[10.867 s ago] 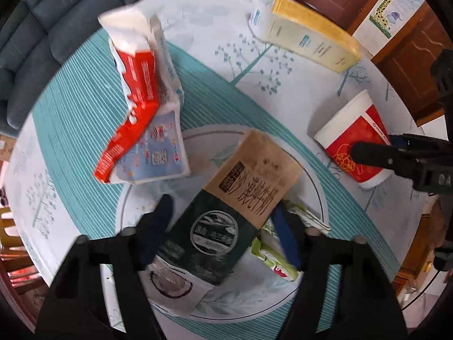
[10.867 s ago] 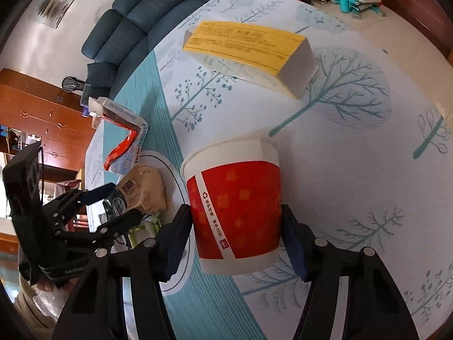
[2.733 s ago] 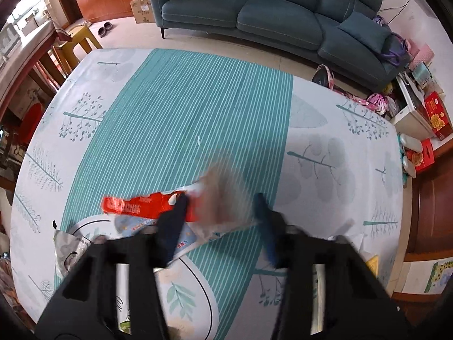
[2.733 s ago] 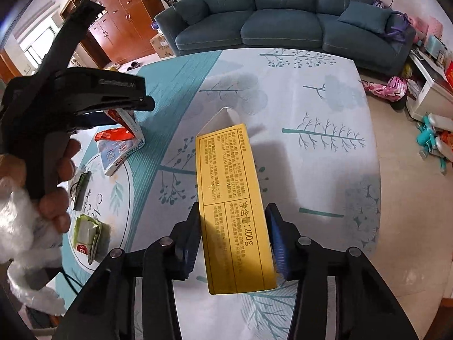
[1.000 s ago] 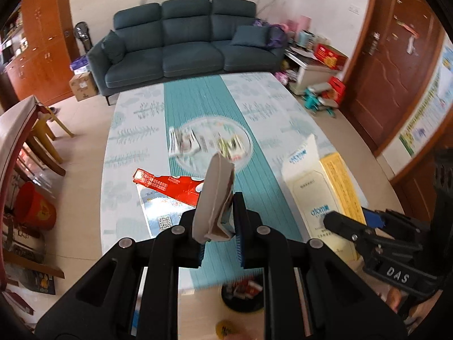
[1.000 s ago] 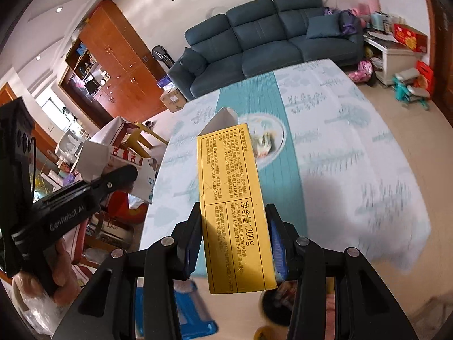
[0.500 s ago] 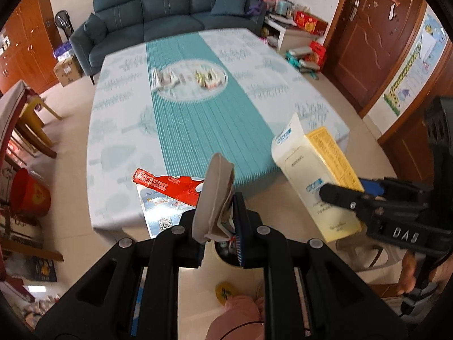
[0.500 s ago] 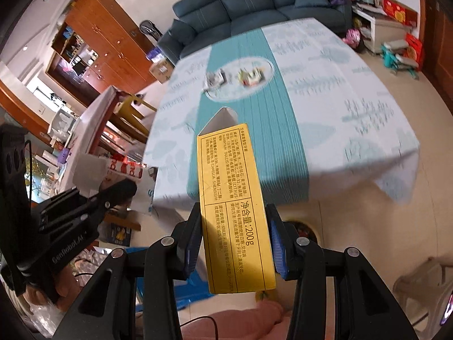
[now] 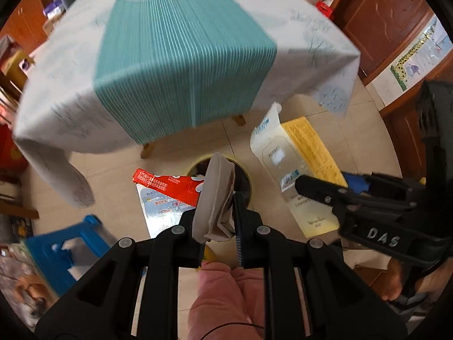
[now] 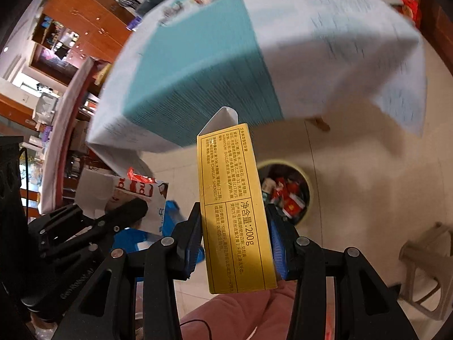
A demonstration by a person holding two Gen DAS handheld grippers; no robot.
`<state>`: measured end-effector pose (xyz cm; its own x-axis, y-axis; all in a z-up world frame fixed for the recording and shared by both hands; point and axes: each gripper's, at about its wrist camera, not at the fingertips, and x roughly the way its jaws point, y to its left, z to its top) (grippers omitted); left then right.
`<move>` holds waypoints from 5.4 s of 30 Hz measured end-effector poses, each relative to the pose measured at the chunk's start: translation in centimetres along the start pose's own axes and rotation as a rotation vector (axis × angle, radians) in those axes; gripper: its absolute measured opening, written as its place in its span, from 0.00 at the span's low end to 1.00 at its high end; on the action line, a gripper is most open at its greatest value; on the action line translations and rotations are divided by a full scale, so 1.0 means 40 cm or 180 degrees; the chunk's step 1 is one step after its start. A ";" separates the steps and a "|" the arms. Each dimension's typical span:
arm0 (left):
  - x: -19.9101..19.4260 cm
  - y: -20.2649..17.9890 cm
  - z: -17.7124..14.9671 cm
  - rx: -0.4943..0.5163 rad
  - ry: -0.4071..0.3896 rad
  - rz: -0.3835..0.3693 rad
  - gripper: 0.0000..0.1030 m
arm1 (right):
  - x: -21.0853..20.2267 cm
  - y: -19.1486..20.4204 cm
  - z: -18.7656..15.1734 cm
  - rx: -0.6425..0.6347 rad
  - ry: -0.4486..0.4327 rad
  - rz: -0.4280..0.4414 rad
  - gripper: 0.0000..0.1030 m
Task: Collect trash
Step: 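Carry the white packet and yellow box from the table over the trash bin, then open both grippers above the bin to drop the packet and box, then raise both tools from the bin back toward the table, then grasp the white sachet with the left gripper while the right gripper grasps the green snack packet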
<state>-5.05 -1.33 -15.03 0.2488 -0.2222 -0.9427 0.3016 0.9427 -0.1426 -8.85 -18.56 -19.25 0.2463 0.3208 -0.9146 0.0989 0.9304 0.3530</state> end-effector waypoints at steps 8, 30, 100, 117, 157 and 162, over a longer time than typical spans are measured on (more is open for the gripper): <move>0.272 0.017 -0.017 -0.0217 0.0121 -0.0014 0.13 | 0.270 -0.164 -0.050 0.0260 0.0226 -0.0056 0.41; 0.745 0.157 -0.066 -0.0611 0.0478 0.0147 0.74 | 0.728 -0.284 -0.065 0.0517 0.0465 -0.0199 0.77; -0.622 0.102 0.314 -0.1078 -0.1234 0.0934 0.82 | -0.464 0.315 0.345 -0.1041 -0.0965 -0.0008 0.87; -0.314 0.503 0.800 -0.1171 -0.0535 0.0287 0.82 | -0.103 0.396 0.924 -0.0607 -0.0593 -0.0388 0.87; 0.294 0.587 1.272 -0.1012 0.0487 -0.0008 0.79 | 0.313 0.348 1.175 -0.0258 -0.0305 -0.0783 0.34; 0.295 0.571 1.270 -0.0929 0.0391 0.0125 0.41 | 0.308 0.343 1.173 -0.0248 -0.0324 -0.0730 0.34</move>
<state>51.54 4.92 -14.09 0.1366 -0.1694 -0.9760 0.0127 0.9855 -0.1693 40.79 -10.17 -16.44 0.3220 0.0841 -0.9430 0.0897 0.9889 0.1188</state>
